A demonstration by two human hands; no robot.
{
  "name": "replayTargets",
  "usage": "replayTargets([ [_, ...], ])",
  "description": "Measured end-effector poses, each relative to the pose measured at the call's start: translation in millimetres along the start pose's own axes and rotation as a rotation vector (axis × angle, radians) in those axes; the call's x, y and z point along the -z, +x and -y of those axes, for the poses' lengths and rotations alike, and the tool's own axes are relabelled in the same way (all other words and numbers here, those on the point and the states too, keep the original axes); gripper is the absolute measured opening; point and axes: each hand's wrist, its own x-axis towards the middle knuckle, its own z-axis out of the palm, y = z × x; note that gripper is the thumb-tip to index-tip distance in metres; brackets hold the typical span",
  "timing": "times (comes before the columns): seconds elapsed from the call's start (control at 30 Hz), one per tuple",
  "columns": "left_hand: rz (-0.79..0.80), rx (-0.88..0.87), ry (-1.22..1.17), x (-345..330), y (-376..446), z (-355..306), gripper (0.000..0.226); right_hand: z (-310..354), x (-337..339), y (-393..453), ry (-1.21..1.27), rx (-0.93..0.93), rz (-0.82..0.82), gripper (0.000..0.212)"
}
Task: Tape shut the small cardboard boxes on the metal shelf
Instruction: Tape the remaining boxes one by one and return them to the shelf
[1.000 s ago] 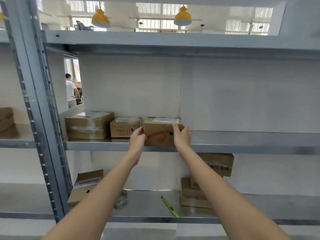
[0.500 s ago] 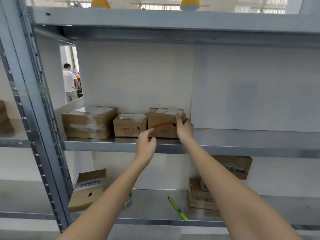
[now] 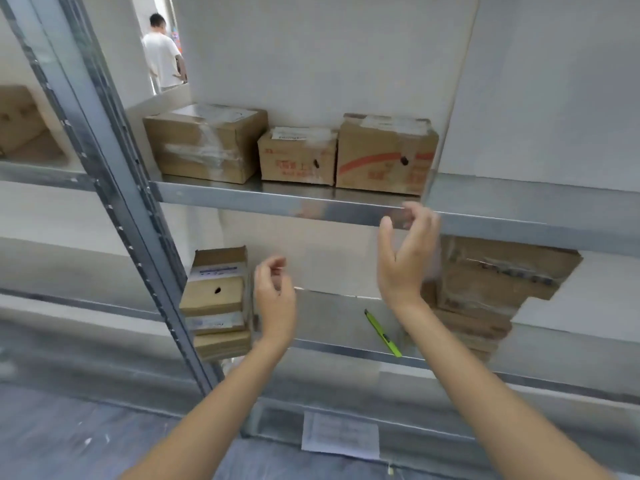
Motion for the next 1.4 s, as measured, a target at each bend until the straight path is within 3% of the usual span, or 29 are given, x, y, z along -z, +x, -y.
replayTargets([
  [0.1, -0.179, 0.157, 0.181, 51, 7, 46, 0.024, -11, -34, -70, 0.013, -0.09, 0.343, 0.03],
  [0.2, -0.32, 0.295, 0.335, 97, 17, 77, 0.029, -14, -81, -129, 0.061, -0.41, 0.716, 0.029],
  [0.27, -0.356, 0.373, 0.348, 120, 24, 89, 0.038, -8, -114, -149, 0.121, -0.636, 0.862, 0.036],
  [0.37, -0.28, 0.489, 0.226, 137, 33, 100, 0.04, 9, -157, -158, 0.247, -0.958, 0.939, 0.049],
  [0.5, -0.231, 0.519, 0.168, 135, 34, 107, 0.029, 21, -185, -171, 0.385, -1.289, 0.912, 0.068],
  [0.6, -0.234, 0.512, 0.174, 129, 32, 110, 0.026, 14, -188, -174, 0.373, -1.401, 0.81, 0.091],
  [0.73, -0.127, 0.509, 0.204, 122, 35, 109, 0.03, -13, -185, -165, 0.508, -1.44, 0.647, 0.081],
  [0.9, -0.266, 0.446, 0.277, 119, 69, 100, 0.035, -49, -165, -142, 0.461, -1.389, 0.639, 0.068],
  [1.03, 0.059, 0.493, 0.223, 94, 81, 100, 0.048, -83, -137, -122, 0.398, -1.34, 0.58, 0.06],
  [1.17, 0.4, 0.532, 0.263, 47, 63, 108, 0.053, -110, -103, -126, 0.341, -1.346, 0.349, 0.037],
  [1.27, 0.531, 0.544, 0.277, 15, 49, 115, 0.048, -127, -77, -133, 0.295, -1.363, 0.249, 0.03],
  [1.4, 0.613, 0.646, 0.237, -18, 23, 129, 0.048, -144, -49, -149, 0.18, -1.395, 0.309, 0.045],
])
